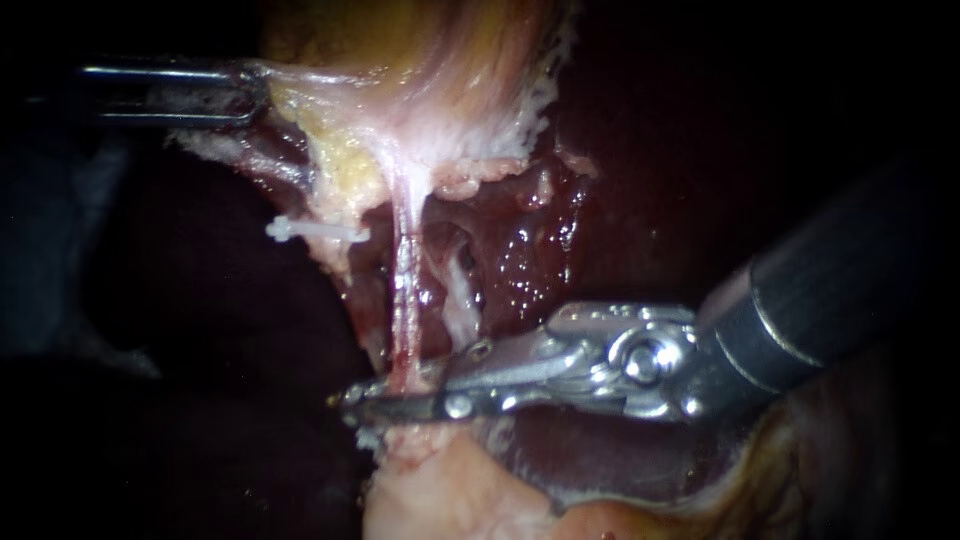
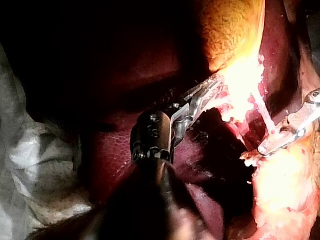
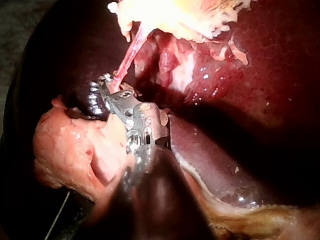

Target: Going back first clip right tube

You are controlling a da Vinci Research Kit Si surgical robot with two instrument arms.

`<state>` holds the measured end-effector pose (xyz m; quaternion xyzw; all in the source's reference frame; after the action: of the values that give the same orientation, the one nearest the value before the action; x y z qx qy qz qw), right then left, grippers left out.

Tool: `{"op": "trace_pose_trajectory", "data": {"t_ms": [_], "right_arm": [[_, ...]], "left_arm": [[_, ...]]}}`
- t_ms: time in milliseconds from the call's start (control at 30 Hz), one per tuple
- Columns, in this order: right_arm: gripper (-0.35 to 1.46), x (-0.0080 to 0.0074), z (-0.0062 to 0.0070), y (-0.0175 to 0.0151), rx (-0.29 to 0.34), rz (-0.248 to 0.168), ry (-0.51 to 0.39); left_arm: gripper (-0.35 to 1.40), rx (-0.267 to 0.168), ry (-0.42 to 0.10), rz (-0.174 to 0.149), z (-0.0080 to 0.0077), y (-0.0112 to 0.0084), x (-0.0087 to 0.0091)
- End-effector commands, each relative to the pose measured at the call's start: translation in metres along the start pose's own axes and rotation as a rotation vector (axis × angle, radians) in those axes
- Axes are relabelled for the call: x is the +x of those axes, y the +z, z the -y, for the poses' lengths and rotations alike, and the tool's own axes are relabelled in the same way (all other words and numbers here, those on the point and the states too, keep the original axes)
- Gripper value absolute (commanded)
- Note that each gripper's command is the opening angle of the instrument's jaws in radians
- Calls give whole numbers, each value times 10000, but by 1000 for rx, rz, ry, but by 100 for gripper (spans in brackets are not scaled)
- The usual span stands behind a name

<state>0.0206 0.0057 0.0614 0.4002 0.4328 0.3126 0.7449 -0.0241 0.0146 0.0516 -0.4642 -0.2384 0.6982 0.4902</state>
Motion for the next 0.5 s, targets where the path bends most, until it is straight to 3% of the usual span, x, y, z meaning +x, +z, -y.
{"op": "trace_pose_trajectory", "data": {"t_ms": [33,67,167,233,500], "right_arm": [[-35,0,0,0,7,2,-1],[-30,0,0,0,17,-2,-2],[21,-1,-3,3,54,-52,-7],[39,0,-6,7,70,-76,-22],[46,-9,-21,12,53,-90,-86]], "left_arm": [[-35,0,0,0,0,0,0],[-35,0,0,0,0,0,0],[-35,0,0,0,0,0,0],[-35,0,0,0,0,0,0],[-35,0,0,0,0,0,0]]}}
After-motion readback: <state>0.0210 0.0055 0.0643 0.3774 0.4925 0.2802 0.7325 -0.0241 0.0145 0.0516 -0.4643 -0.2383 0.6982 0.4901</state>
